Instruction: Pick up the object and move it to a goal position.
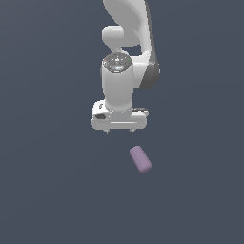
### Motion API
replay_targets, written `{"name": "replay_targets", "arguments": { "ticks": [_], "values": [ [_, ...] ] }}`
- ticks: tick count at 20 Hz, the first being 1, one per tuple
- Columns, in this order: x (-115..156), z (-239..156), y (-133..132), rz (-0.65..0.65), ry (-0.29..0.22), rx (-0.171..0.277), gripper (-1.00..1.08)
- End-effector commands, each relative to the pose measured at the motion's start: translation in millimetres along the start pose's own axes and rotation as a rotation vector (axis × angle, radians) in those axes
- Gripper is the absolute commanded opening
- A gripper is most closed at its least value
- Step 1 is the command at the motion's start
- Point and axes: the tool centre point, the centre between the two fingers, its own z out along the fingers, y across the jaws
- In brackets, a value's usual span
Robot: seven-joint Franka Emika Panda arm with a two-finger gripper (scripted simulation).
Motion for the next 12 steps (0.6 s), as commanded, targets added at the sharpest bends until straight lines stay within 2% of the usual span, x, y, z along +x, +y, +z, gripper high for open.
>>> {"name": "replay_targets", "arguments": {
  "ticks": [1, 12],
  "values": [
    [0.0, 0.0, 0.0, 0.0, 0.0, 0.0, 1.0],
    [-2.5, 12.1, -26.6, -0.005, -0.005, 0.02, 1.0]
  ]
}}
